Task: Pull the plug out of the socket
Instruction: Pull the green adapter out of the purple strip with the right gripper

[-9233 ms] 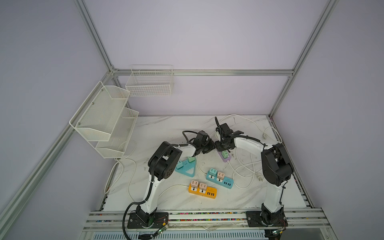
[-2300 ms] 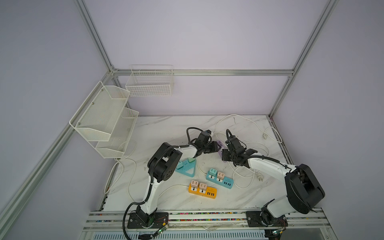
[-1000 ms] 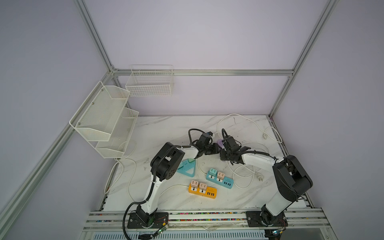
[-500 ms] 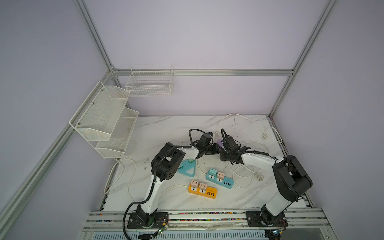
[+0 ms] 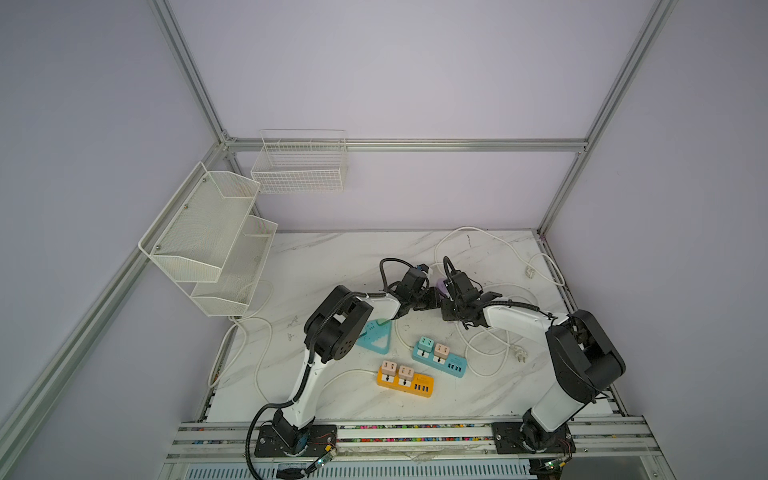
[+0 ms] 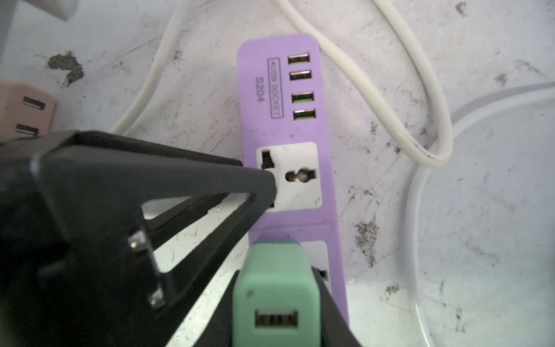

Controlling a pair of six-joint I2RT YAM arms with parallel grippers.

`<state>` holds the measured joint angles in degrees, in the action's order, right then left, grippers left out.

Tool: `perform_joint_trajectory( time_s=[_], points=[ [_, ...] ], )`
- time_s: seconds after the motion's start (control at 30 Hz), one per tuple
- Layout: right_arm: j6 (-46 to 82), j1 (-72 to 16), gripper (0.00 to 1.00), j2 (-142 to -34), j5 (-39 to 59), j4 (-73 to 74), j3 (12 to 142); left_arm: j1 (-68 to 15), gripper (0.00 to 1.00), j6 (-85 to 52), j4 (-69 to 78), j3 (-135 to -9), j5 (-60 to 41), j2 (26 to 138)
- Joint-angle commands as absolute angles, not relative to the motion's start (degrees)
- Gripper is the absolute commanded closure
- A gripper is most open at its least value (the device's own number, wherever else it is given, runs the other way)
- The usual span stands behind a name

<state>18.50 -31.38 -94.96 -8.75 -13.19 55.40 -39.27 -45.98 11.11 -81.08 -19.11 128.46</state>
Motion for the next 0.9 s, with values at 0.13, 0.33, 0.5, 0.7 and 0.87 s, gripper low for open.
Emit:
perform_joint_trajectory(
  time_s=[0.13,0.33,0.5,0.7,0.87],
  points=[
    [17.04,-31.16,0.90,-89.86,-12.54,-14.10,55.98,-39.81,0.66,-44.65,-0.36,-82.78,-12.08,133.75],
    [17.38,-31.50,0.90,-90.70,-8.87,-12.43,55.26,-40.17,0.66,-44.47,-1.17,-83.26,-10.73,133.95],
    [18.15,-29.57,0.90,-86.90,-10.63,-13.31,54.04,-40.16,0.66,-44.30,-1.23,-83.49,-11.02,134.12],
    [19.82,-26.90,0.90,-80.56,-6.66,-12.25,51.12,-40.25,0.66,-44.21,-0.41,-83.63,-12.35,133.99],
    [21.19,-26.82,0.90,-78.98,-1.97,-11.31,49.77,-40.30,0.66,-44.21,1.57,-82.97,-13.30,133.75]
  ],
)
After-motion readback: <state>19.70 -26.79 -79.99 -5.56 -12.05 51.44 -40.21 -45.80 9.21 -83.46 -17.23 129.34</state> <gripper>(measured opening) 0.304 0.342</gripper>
